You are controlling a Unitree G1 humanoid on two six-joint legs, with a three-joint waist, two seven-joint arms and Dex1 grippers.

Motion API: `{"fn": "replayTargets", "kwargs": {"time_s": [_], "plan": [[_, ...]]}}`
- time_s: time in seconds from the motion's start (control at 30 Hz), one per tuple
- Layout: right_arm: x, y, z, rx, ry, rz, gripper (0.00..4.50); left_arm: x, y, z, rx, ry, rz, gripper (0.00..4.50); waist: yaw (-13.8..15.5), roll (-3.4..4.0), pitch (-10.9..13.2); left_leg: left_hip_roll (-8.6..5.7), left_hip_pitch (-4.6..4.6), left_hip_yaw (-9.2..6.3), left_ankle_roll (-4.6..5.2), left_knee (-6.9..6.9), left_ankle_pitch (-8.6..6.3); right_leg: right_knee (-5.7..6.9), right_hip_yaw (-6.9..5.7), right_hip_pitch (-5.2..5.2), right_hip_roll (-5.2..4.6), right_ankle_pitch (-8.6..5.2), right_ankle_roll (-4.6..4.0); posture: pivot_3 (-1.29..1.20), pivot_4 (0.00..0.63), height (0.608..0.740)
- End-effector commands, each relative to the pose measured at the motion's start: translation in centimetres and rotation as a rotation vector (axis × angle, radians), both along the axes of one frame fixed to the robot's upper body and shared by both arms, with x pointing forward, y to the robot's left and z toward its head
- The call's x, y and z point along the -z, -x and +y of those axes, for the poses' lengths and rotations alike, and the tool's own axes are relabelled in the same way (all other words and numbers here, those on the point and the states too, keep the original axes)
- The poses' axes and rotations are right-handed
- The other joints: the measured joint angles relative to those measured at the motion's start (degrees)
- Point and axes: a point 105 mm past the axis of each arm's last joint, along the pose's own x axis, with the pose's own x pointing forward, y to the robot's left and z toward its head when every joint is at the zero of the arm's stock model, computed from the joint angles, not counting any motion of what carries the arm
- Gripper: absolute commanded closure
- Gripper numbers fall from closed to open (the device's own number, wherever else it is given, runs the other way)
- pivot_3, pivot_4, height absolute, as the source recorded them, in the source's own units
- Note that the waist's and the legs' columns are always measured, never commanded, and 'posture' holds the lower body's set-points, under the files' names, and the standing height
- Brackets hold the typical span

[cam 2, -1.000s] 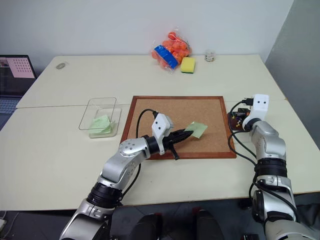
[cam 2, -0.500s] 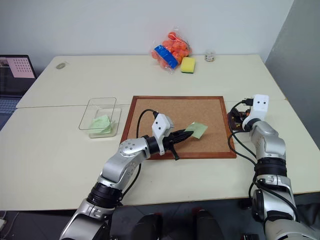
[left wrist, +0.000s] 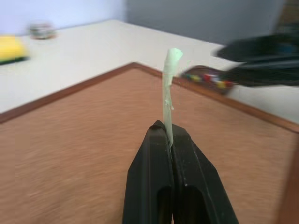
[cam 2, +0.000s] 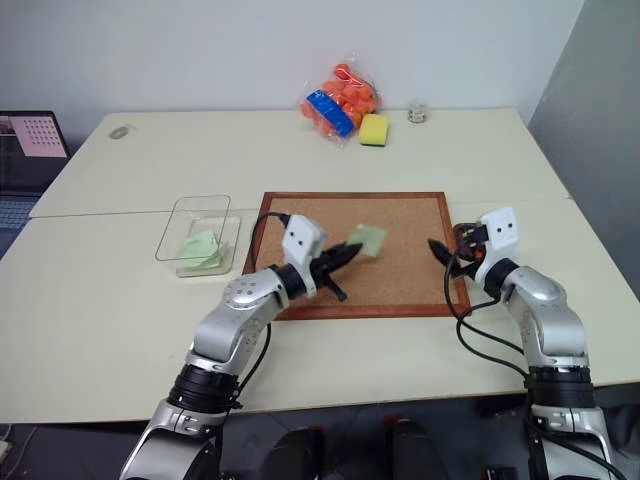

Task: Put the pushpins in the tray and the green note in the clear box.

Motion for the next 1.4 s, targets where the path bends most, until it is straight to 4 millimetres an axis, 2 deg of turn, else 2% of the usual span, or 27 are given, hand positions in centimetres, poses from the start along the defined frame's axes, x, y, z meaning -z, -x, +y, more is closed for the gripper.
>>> {"fn": "replayTargets", "kwargs": {"time_s": [0.03,0.13,0.33,0.43,0.5,0.6,0.8,0.83,0.87,1.23,1.33,1.4], "plan": [[-3.8,1.9,3.4,-0.145,-0.040,-0.146,0.01,-2.8,-1.2,3.5,-0.271,0.011,-0.131,4.50,0.05,0.00,0.00,0.00,0.00,-0.01,0.03,0.01,0.02,0.01,-0.01,0.00,0.01,0.00,0.05,0.00,0.150,0.740],[-4.1,2.9,5.9,-0.236,-0.034,-0.162,0.01,-4.1,-1.7,7.4,-0.549,0.026,-0.187,4.50,0.19,-0.01,0.00,0.00,0.04,-0.09,0.08,0.03,0.06,0.00,-0.06,0.07,0.02,-0.09,0.27,0.00,0.150,0.740],[-4.2,3.8,8.7,-0.343,-0.066,-0.157,0.01,-6.0,-0.4,12.5,-0.879,0.003,-0.299,4.50,0.36,-0.01,0.00,0.02,-0.01,-0.09,0.10,0.07,0.08,-0.02,-0.05,0.07,-0.03,0.09,0.02,0.00,0.150,0.740],[-4.3,3.7,9.3,-0.368,-0.072,-0.160,0.01,-5.9,0.2,15.2,-1.017,0.018,-0.284,4.50,0.43,-0.01,0.00,0.01,-0.04,-0.10,0.10,0.08,0.08,-0.04,-0.06,0.06,-0.08,0.10,0.01,0.00,0.150,0.740],[-4.4,3.6,9.6,-0.384,-0.075,-0.163,0.01,-5.0,0.3,16.6,-1.073,0.059,-0.220,4.50,0.43,-0.01,0.00,0.01,-0.04,-0.10,0.10,0.09,0.08,-0.04,-0.07,0.07,-0.09,0.10,0.02,0.00,0.150,0.740],[-4.5,3.5,9.8,-0.399,-0.074,-0.165,0.01,-3.8,0.2,17.8,-1.115,0.111,-0.141,4.50,0.43,-0.01,0.00,0.00,-0.03,-0.11,0.10,0.10,0.08,-0.02,-0.12,0.07,-0.07,0.10,0.02,0.00,0.150,0.740],[-4.4,3.4,9.7,-0.409,-0.064,-0.161,0.01,-2.6,-0.1,18.3,-1.122,0.142,-0.076,4.50,0.46,-0.03,0.01,-0.03,-0.05,-0.12,0.10,0.12,0.08,-0.02,-0.15,0.07,-0.04,0.11,0.01,0.00,0.150,0.740],[-4.4,3.4,9.7,-0.409,-0.062,-0.160,0.00,-2.4,-0.2,18.4,-1.125,0.147,-0.065,4.12,0.46,-0.03,0.01,-0.02,-0.05,-0.11,0.10,0.12,0.08,-0.02,-0.14,0.07,-0.04,0.11,0.01,0.00,0.150,0.740],[-4.3,3.4,9.7,-0.410,-0.062,-0.160,0.00,-2.2,-0.3,18.4,-1.126,0.160,-0.053,4.08,0.45,-0.03,0.00,-0.03,-0.05,-0.11,0.10,0.12,0.08,-0.02,-0.13,0.07,-0.04,0.11,0.01,0.00,0.150,0.740],[-4.3,3.3,9.3,-0.391,-0.056,-0.163,0.00,-2.6,-0.7,17.7,-1.082,0.146,-0.077,1.81,0.44,-0.04,0.01,-0.02,-0.04,-0.11,0.09,0.13,0.08,-0.01,-0.14,0.07,-0.03,0.12,-0.01,0.00,0.150,0.740],[-4.2,3.3,9.0,-0.370,-0.051,-0.164,0.00,-2.7,-0.9,16.5,-1.011,0.154,-0.072,1.14,0.44,-0.04,0.01,-0.02,-0.04,-0.11,0.09,0.13,0.08,-0.02,-0.14,0.07,-0.03,0.12,-0.01,0.00,0.150,0.740],[-3.9,3.1,8.6,-0.318,-0.040,-0.162,0.00,-2.3,-1.1,13.5,-0.842,0.125,-0.060,0.72,0.46,-0.04,0.01,-0.02,-0.04,-0.10,0.09,0.12,0.08,-0.02,-0.13,0.07,-0.04,0.12,-0.01,0.00,0.150,0.740]]}}
